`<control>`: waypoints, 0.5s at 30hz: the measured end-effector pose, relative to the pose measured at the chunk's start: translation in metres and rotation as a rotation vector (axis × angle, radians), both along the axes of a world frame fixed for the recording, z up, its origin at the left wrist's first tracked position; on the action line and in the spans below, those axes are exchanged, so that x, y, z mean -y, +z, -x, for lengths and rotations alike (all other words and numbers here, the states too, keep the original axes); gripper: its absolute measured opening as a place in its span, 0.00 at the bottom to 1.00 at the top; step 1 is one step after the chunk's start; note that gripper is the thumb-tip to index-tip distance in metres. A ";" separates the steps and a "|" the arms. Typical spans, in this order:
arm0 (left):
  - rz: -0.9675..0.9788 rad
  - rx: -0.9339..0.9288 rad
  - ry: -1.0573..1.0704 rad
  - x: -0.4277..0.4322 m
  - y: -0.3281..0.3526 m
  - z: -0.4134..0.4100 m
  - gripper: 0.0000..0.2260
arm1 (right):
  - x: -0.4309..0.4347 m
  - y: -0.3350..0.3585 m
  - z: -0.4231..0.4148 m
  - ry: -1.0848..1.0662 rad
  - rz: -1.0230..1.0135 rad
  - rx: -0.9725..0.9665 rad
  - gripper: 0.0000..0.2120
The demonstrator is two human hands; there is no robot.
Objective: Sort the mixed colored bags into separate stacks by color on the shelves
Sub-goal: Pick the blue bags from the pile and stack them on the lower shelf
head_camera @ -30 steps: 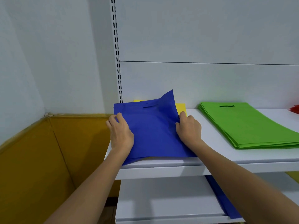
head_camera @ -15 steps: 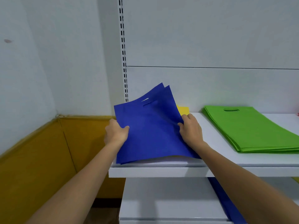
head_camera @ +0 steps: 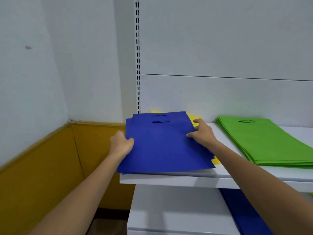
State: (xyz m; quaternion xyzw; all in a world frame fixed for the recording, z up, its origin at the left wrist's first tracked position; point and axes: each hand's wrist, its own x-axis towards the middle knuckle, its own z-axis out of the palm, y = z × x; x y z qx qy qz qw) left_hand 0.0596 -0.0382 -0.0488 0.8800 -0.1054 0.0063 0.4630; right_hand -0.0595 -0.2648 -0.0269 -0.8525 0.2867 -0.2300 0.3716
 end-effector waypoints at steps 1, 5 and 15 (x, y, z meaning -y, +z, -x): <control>-0.011 -0.002 0.007 -0.003 0.000 -0.001 0.17 | -0.001 0.000 0.000 -0.006 0.003 -0.007 0.27; -0.083 -0.022 0.033 -0.012 -0.003 -0.004 0.10 | -0.006 -0.004 -0.001 -0.026 0.022 -0.007 0.26; -0.199 0.173 -0.129 -0.010 0.010 0.009 0.15 | -0.009 -0.007 0.022 -0.121 0.114 -0.011 0.14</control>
